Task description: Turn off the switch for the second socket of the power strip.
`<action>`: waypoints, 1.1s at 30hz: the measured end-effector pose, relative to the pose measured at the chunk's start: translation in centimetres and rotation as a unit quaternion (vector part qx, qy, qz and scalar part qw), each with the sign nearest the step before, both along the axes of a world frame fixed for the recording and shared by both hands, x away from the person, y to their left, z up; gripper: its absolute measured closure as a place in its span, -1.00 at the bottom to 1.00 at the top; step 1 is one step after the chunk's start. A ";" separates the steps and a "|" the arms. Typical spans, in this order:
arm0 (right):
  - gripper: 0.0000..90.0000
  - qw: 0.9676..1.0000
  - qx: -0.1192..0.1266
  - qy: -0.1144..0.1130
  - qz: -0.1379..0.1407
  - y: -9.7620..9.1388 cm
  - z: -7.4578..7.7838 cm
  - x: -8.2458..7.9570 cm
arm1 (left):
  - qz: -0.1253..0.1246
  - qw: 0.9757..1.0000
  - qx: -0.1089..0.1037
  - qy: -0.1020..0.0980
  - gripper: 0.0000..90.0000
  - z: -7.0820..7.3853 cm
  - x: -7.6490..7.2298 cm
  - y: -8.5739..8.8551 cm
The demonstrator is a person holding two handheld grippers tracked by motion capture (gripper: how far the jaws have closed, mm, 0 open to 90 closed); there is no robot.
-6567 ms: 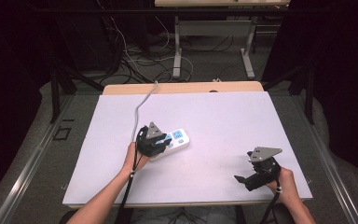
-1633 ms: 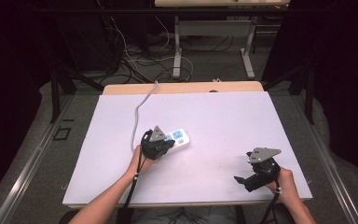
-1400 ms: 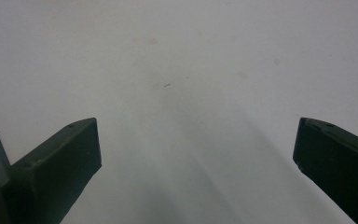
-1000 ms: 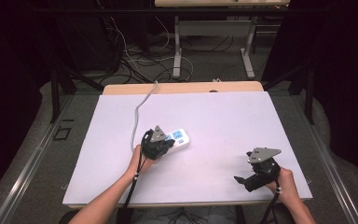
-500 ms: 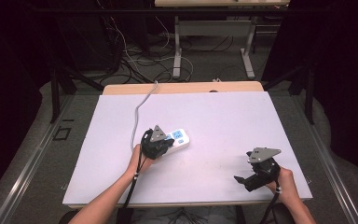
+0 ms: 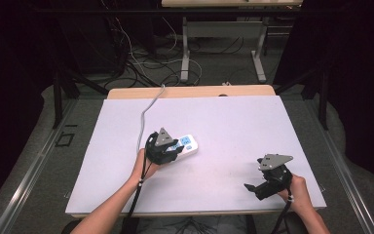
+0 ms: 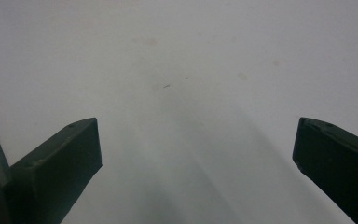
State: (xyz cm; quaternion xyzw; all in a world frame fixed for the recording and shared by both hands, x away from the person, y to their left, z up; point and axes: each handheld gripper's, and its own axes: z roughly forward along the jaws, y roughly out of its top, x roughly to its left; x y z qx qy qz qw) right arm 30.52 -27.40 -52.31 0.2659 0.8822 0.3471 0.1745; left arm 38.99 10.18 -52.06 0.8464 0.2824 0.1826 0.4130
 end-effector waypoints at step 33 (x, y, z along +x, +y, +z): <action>-0.98 1.000 0.004 -0.006 0.001 0.1 0.0 0.0 | 0.031 0.999 0.020 -0.007 -1.00 1.5 -1.1 1.3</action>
